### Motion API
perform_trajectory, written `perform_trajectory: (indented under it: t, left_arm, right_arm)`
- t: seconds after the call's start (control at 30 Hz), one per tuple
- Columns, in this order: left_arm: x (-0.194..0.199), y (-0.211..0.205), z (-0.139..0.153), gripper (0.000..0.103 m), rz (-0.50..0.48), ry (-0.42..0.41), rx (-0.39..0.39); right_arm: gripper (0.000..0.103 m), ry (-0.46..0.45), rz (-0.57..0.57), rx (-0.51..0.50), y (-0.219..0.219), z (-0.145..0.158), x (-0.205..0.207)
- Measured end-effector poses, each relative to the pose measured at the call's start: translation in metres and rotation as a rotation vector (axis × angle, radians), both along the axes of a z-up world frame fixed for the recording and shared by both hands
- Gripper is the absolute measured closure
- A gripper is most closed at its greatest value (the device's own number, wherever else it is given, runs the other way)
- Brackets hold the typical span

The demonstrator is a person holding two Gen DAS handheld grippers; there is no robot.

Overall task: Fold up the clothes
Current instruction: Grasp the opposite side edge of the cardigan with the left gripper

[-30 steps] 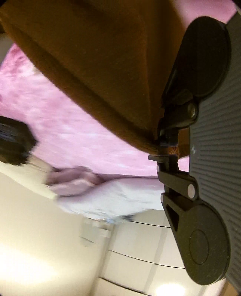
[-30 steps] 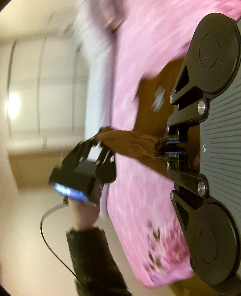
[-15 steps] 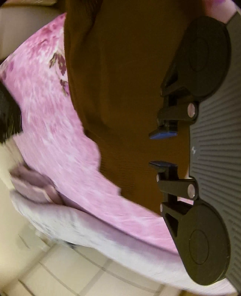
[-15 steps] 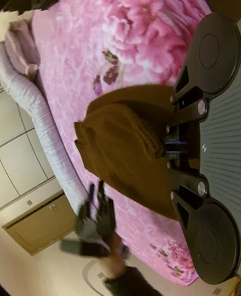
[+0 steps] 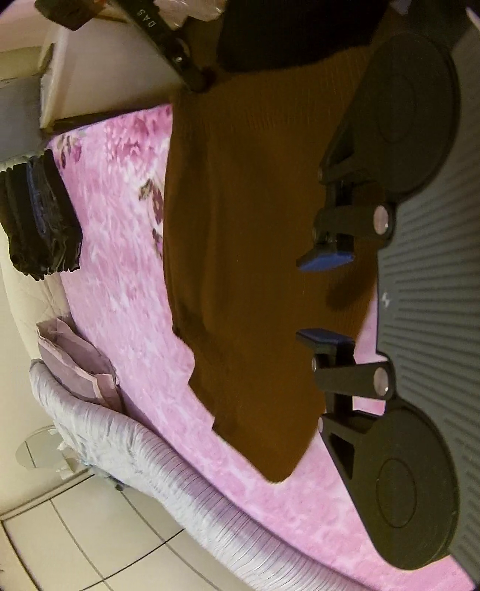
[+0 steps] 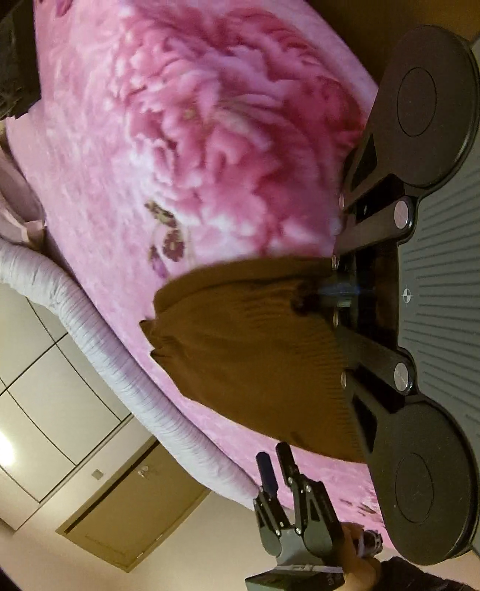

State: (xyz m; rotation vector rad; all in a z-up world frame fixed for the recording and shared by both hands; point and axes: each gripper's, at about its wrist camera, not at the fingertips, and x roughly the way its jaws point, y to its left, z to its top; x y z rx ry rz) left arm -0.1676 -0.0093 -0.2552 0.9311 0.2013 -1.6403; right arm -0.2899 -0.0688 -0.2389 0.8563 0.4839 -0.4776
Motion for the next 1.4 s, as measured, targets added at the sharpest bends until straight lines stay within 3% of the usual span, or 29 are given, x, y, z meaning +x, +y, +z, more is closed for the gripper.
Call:
perform_trajectory:
  t: [0.2,0.27,0.3,0.33,0.4,0.43,0.53,0.8,0.9,1.0,1.1,1.23,1.27,1.4]
  left_arm:
    - [-0.019,0.007,-0.005,0.071,-0.032,0.026,0.018]
    - [-0.031,0.015,-0.003,0.062,-0.066,0.03,0.016]
    - [-0.037,0.02,-0.003,0.058,-0.088,0.031,0.014]
    - [-0.046,0.027,-0.003,0.053,-0.113,0.03,0.012]
    - [-0.061,0.041,-0.005,0.053,-0.161,0.015,0.008]
    - [-0.069,0.048,-0.006,0.052,-0.182,0.005,0.005]
    - [-0.091,0.058,-0.016,0.052,-0.215,-0.02,0.004]
    - [-0.127,0.057,-0.049,0.053,-0.226,-0.178,-0.013]
    - [-0.127,0.056,-0.053,0.053,-0.207,-0.174,-0.017]
    - [-0.127,0.056,-0.056,0.052,-0.189,-0.195,-0.032]
    - [-0.129,0.057,-0.056,0.061,-0.165,-0.263,-0.061]
    - [-0.128,0.068,-0.048,0.098,-0.157,-0.329,-0.073]
    - [-0.127,0.072,-0.047,0.098,-0.161,-0.333,-0.072]
    - [-0.129,0.083,-0.057,0.099,-0.196,-0.336,-0.029]
  right_arm:
    - [0.101,0.029,0.031,-0.063,-0.002,0.013,-0.005]
    - [0.095,0.032,0.032,-0.075,-0.006,0.017,-0.003]
    - [0.082,0.023,0.036,-0.08,-0.008,0.018,-0.002]
    - [0.06,0.015,0.039,-0.085,-0.009,0.02,0.0]
    - [0.04,-0.001,0.041,-0.095,-0.012,0.024,0.001]
    - [0.04,-0.01,0.042,-0.092,-0.014,0.025,0.002]
    - [0.04,-0.048,0.058,-0.064,-0.022,0.024,0.008]
    - [0.043,-0.024,0.152,0.019,-0.042,0.002,0.034]
    - [0.083,-0.017,0.159,0.059,-0.048,0.0,0.035]
    - [0.093,-0.027,0.138,0.098,-0.053,-0.001,0.031]
    - [0.095,-0.062,0.1,0.139,-0.055,0.004,0.024]
    - [0.096,-0.099,0.106,0.11,-0.043,0.029,0.009]
    - [0.096,-0.086,0.113,0.082,-0.038,0.035,0.005]
    - [0.097,-0.029,0.097,0.139,-0.025,0.006,-0.005]
